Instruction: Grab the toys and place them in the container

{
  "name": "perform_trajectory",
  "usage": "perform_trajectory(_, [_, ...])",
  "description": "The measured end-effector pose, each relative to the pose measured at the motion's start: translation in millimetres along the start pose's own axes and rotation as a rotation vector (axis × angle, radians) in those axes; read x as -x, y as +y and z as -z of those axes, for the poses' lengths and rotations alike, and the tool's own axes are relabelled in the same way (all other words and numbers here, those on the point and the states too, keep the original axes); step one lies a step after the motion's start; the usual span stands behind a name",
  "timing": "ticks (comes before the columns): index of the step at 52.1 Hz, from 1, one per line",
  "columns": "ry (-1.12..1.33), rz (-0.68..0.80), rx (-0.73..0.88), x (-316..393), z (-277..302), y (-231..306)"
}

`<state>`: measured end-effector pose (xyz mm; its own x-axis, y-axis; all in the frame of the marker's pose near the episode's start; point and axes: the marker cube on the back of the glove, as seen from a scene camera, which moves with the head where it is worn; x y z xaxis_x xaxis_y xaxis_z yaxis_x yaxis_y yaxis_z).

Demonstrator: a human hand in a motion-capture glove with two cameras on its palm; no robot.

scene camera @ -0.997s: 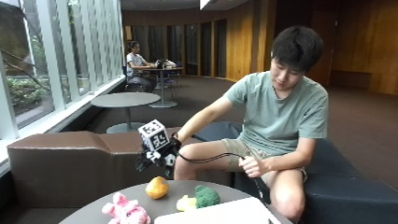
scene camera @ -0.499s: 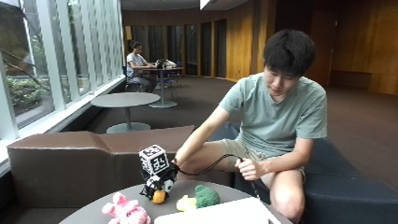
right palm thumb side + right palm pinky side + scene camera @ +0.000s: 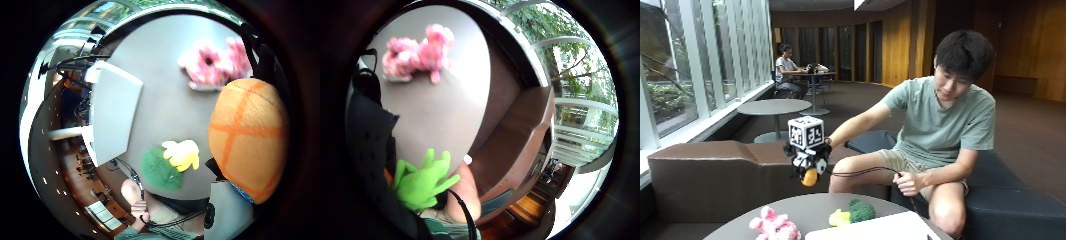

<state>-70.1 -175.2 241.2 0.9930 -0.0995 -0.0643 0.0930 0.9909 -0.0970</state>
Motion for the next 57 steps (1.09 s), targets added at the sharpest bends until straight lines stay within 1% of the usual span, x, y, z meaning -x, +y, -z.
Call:
perform_trajectory(8, [0.062, 0.054, -0.102, 53, 101, -5])
perform_trajectory(14, [0.053, 0.137, -0.177, 121, 158, -12])
perform_trajectory(18, [0.029, 0.172, -0.206, 157, 176, -10])
perform_trajectory(22, [0.003, 0.193, -0.207, 187, 181, -7])
perform_trajectory(27, [-0.045, 0.291, -0.188, 285, 182, -10])
perform_trajectory(34, [-0.037, 0.362, -0.162, 343, 156, -21])
perform_trajectory(44, [-0.029, 0.34, -0.088, 374, 122, -42])
perform_trajectory(50, [-0.031, 0.311, 0.004, 380, 117, -47])
perform_trajectory(54, [0.004, 0.303, 0.088, 380, 117, -44])
perform_trajectory(57, [0.032, 0.308, 0.119, 377, 120, -42])
